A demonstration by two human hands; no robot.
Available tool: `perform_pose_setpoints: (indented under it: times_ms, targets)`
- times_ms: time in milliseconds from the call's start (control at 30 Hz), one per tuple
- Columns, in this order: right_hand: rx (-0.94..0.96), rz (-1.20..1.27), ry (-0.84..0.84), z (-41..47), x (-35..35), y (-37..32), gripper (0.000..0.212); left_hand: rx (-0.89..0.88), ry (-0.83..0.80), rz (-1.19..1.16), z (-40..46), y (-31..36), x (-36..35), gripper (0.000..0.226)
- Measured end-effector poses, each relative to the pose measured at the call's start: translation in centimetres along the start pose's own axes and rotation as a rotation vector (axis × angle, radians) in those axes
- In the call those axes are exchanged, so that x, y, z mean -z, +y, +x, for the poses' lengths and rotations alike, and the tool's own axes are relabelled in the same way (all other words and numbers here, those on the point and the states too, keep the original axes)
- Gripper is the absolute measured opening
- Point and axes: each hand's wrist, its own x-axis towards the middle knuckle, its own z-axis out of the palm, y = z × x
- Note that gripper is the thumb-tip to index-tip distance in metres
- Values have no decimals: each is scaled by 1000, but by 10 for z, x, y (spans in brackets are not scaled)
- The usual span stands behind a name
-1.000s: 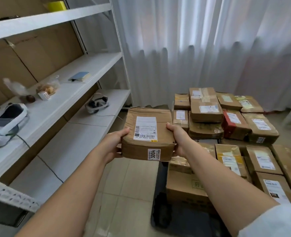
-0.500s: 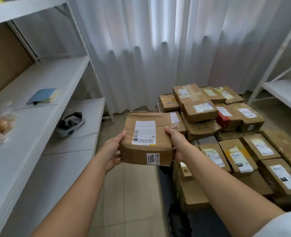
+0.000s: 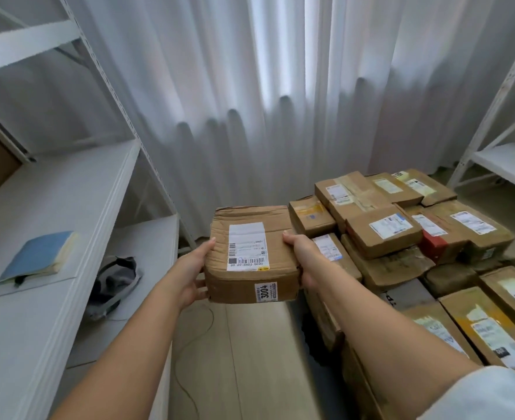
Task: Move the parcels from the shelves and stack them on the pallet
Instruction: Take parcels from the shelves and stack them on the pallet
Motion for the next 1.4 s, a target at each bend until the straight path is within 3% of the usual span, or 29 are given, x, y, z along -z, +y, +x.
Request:
perform_pose_setpoints:
  times_ms: [133, 267, 467, 567, 733, 900, 1067, 1200, 1300, 1400]
  targets:
    - [27, -22, 21, 37, -22, -42, 25, -4, -77, 13, 54, 42, -1, 41]
    - [34, -40, 17, 77, -36, -72, 35, -11, -155, 39, 117, 76, -8, 43]
    - [49, 68, 192, 129, -41, -102, 50, 18, -199, 184, 196, 119, -31, 35]
    - [63, 97, 246, 139, -43, -119, 41, 40, -204, 226, 226, 149, -48, 35]
    - [39, 96, 299, 167, -20, -135, 65, 57, -168, 258, 271, 181, -95, 38]
    - [21, 106, 268, 210, 19, -158, 50, 93, -242, 280, 311, 198, -159, 40]
    - [-10, 286, 281, 257, 65, -192, 31, 77, -246, 358, 350, 224, -220, 41]
    - [-35, 358, 323, 290, 97, -210, 30, 99, -261, 430, 375, 235, -265, 40]
    - [-78, 363, 346, 307, 114, -216, 25, 130, -224, 418, 399, 231, -286, 55]
    - [-119, 338, 346, 323, 130, -208, 28, 120, -150, 368, 424, 223, -301, 93]
